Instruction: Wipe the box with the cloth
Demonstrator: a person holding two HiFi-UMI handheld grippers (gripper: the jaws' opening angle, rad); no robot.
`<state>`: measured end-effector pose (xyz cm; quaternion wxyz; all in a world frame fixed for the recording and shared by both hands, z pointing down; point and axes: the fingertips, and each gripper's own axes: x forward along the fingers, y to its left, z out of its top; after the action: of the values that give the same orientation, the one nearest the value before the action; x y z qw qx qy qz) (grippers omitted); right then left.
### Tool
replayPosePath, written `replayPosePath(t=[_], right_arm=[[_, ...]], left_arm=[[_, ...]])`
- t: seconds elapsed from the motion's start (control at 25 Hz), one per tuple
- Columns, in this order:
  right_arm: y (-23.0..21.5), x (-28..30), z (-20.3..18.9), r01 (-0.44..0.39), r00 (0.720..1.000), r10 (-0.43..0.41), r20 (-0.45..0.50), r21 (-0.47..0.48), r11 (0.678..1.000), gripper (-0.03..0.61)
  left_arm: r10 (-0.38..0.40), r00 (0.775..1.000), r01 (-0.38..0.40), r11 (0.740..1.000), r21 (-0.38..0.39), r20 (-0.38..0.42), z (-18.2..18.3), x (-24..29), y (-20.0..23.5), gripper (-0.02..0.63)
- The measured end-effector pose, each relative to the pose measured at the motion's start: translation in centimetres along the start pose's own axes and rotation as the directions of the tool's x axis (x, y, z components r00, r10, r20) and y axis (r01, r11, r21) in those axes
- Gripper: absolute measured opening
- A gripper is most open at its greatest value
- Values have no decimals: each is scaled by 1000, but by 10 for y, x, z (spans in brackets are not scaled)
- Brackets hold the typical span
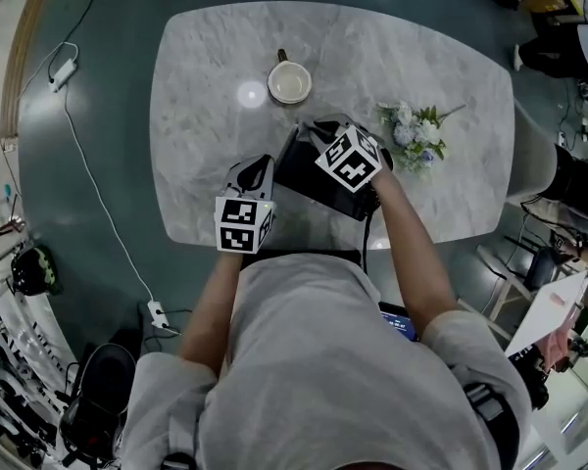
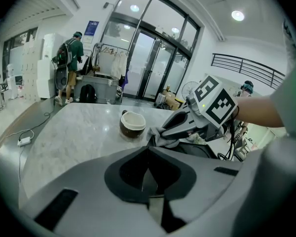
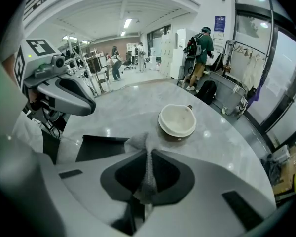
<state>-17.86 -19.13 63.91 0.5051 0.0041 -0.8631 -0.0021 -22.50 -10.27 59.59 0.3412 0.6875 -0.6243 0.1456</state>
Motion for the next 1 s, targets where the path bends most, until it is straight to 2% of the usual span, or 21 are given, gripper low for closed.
replayPosePath(t=[0.12,0.24,0.32,0.4,0.44,0.48,0.52,0.6,0.64,0.68,0.76,0.84,0.88,1.0], right_arm=[[0,0,3,7,1000,-7,4,-18,1000,44],[2,-5,8,74,997,-69,47,-127,989,44],[6,-15,15,128,988,-109,107,-187,974,44],[15,-29,22,153,978,-117,170,-220,963,44],[20,-37,26,164,973,-116,199,-245,955,44],[24,-44,29,174,968,-113,223,-279,944,44],[29,-51,31,181,965,-107,238,-316,931,44],[38,-63,34,182,964,-89,252,-377,908,44],[41,-68,35,179,964,-80,254,-395,901,44],[43,-73,37,177,964,-74,257,-406,897,44],[45,-81,41,182,963,-76,260,-412,893,44],[48,-85,41,190,963,-85,254,-425,885,44],[49,-86,41,198,963,-91,255,-432,880,44],[47,-91,38,230,953,-118,278,-418,879,44]], left_arm=[[-22,1000,22,1000,14,3,3,0,1,23],[-110,994,110,992,62,-15,11,4,-7,25],[-189,980,196,971,134,-63,19,8,-17,25],[-238,966,257,935,245,-105,34,11,-26,30],[-251,961,276,907,320,-118,43,11,-31,75],[-259,957,289,867,406,-130,52,11,-36,143],[-262,954,298,812,502,-143,60,10,-43,163],[-258,949,312,669,674,-183,68,9,-56,178],[-256,944,324,600,732,-209,69,10,-62,192],[-258,939,335,541,771,-227,69,12,-67,195],[-279,928,353,454,818,-246,69,13,-76,195],[-305,911,385,397,833,-276,66,11,-82,189],[-317,901,406,382,830,-295,64,10,-85,181],[-359,873,457,368,810,-329,58,7,-91,103]])
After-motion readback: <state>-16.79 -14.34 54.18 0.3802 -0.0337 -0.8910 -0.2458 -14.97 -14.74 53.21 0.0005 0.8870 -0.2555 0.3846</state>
